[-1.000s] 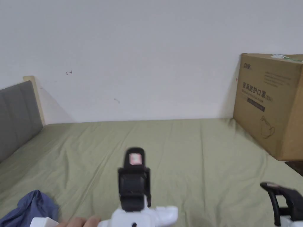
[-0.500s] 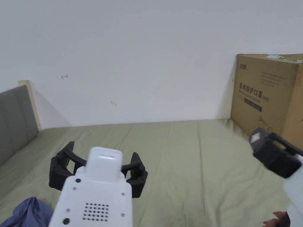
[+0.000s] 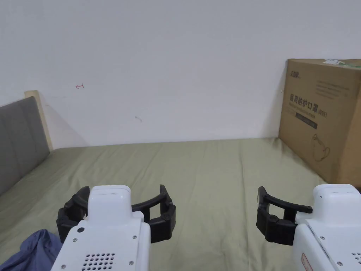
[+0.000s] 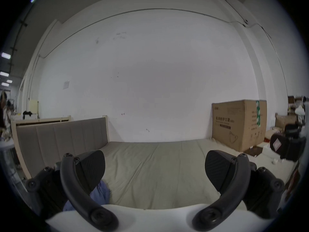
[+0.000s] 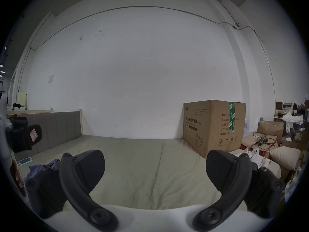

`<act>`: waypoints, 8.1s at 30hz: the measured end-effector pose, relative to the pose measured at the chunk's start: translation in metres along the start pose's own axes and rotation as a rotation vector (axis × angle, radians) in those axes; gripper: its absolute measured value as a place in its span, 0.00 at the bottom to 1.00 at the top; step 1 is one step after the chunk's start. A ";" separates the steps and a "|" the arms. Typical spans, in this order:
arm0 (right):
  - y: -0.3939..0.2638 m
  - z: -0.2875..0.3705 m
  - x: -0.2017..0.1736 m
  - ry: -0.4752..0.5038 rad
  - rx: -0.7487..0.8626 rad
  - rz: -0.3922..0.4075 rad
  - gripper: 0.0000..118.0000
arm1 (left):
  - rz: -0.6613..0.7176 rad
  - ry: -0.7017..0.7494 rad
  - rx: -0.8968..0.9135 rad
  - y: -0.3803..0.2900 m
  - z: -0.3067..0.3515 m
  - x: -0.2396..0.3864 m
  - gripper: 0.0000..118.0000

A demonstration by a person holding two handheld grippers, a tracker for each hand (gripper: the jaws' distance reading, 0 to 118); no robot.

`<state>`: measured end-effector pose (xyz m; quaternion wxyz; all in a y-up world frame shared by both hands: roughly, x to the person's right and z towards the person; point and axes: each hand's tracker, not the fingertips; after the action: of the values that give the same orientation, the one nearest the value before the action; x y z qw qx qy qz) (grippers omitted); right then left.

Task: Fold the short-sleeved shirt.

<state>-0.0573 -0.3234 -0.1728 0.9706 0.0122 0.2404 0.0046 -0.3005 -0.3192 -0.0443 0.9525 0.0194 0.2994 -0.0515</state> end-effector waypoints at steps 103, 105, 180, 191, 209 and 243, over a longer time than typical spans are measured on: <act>-0.097 -0.118 -0.068 0.396 -0.704 -0.101 0.00 | 0.207 0.167 -1.158 -0.269 -0.209 -0.241 1.00; -0.097 -0.118 -0.070 0.409 -0.712 -0.101 0.00 | 0.199 0.157 -1.153 -0.265 -0.206 -0.242 0.98; -0.015 -0.007 0.059 0.044 0.035 -0.095 0.00 | 0.278 -0.148 -0.123 -0.035 -0.026 -0.012 0.00; -0.023 -0.033 0.086 0.014 -0.092 -0.237 0.00 | 0.330 -0.303 -0.452 -0.013 -0.130 -0.005 0.00; -0.076 -0.077 0.133 -0.050 -0.355 -0.323 0.00 | -0.025 -0.420 -1.166 -0.248 -0.338 0.101 0.94; 0.027 -0.267 0.140 0.167 -0.885 -0.234 0.06 | 0.329 -0.276 -0.540 0.000 -0.216 -0.093 0.01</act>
<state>-0.0578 -0.2887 -0.4734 0.8539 -0.4306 0.2924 -0.0017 -0.4994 -0.2969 -0.1677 0.9503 -0.1925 0.1635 0.1818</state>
